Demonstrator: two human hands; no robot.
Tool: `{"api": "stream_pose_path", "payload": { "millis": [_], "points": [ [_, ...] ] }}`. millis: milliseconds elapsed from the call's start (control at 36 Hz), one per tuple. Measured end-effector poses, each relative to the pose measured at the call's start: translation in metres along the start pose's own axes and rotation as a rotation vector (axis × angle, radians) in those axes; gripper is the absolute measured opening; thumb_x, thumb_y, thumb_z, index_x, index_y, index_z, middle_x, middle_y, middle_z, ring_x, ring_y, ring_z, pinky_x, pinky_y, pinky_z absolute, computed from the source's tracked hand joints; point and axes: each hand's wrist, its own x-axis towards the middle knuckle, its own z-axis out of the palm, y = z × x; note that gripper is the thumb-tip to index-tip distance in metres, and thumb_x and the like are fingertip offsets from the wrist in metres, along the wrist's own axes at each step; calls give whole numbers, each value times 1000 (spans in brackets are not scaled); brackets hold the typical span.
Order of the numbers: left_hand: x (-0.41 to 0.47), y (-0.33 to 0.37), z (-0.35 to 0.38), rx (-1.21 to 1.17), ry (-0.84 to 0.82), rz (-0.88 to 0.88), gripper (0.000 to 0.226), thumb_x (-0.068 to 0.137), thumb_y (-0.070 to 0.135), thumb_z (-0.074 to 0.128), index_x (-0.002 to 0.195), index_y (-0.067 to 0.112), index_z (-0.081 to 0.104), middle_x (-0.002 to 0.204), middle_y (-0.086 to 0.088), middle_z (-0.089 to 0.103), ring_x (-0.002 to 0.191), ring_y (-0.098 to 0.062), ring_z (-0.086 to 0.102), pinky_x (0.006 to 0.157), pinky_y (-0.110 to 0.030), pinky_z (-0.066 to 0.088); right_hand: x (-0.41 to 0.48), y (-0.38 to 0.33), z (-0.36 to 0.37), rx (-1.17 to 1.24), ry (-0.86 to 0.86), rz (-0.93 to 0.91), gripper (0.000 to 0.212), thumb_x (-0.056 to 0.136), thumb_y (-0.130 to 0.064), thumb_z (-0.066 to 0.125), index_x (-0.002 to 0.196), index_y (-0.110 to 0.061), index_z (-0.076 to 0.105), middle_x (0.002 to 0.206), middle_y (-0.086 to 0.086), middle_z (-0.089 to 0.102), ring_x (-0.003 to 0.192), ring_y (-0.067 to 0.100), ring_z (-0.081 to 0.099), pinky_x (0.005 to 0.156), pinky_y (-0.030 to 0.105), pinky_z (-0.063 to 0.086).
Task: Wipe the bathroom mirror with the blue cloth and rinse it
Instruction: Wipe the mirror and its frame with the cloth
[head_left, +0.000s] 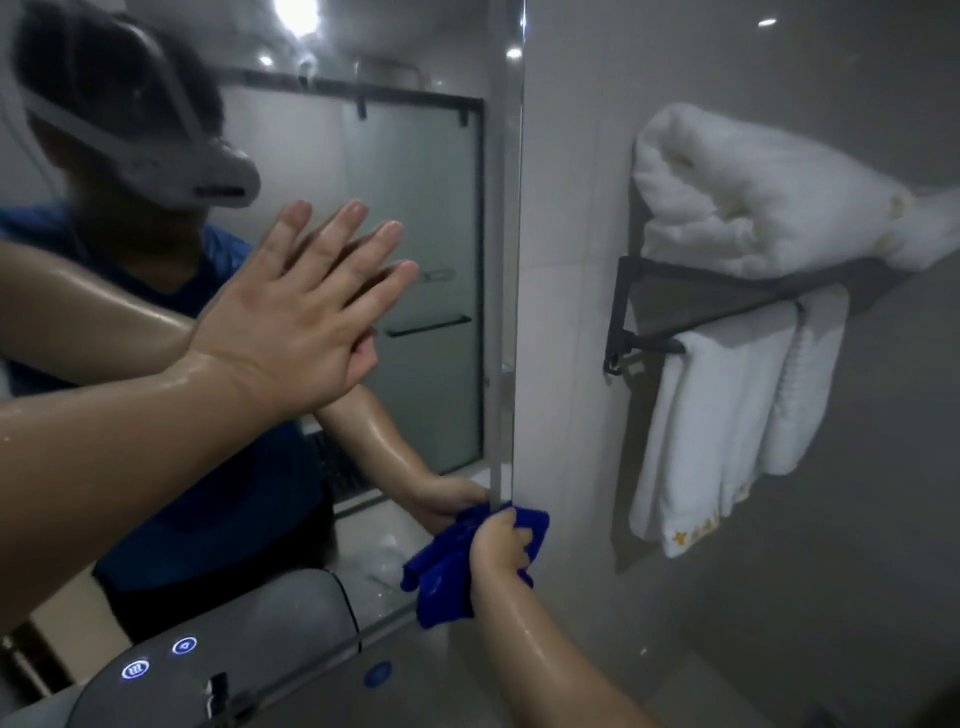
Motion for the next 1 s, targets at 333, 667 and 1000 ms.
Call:
{"api": "stream_pose_path", "payload": {
  "millis": [333, 667, 1000],
  "points": [
    [2, 0, -5, 0, 7, -18, 68, 99, 37, 44, 163, 15, 40, 173, -17, 27, 161, -44, 21, 128, -66, 15, -133, -209, -24, -55, -101, -1228, 76, 107, -32, 54, 173, -19, 18, 178, 15, 19, 164, 32, 19, 136, 40, 10],
    [2, -1, -4, 0, -43, -12, 69, 100, 39, 38, 164, 15, 37, 175, -17, 21, 162, -44, 16, 129, -65, 11, -172, -318, -16, -29, 195, -1626, 63, 104, -59, 42, 163, -35, 37, 146, 13, 48, 129, 32, 55, 111, 51, 51],
    [1, -1, -2, -8, -39, -4, 70, 100, 37, 37, 166, 15, 32, 176, -17, 17, 163, -44, 11, 128, -67, 12, -69, -135, -15, -100, 200, -1244, 55, 103, -51, 40, 140, -13, 54, 128, 10, 62, 118, 30, 60, 107, 48, 51]
  ]
}}
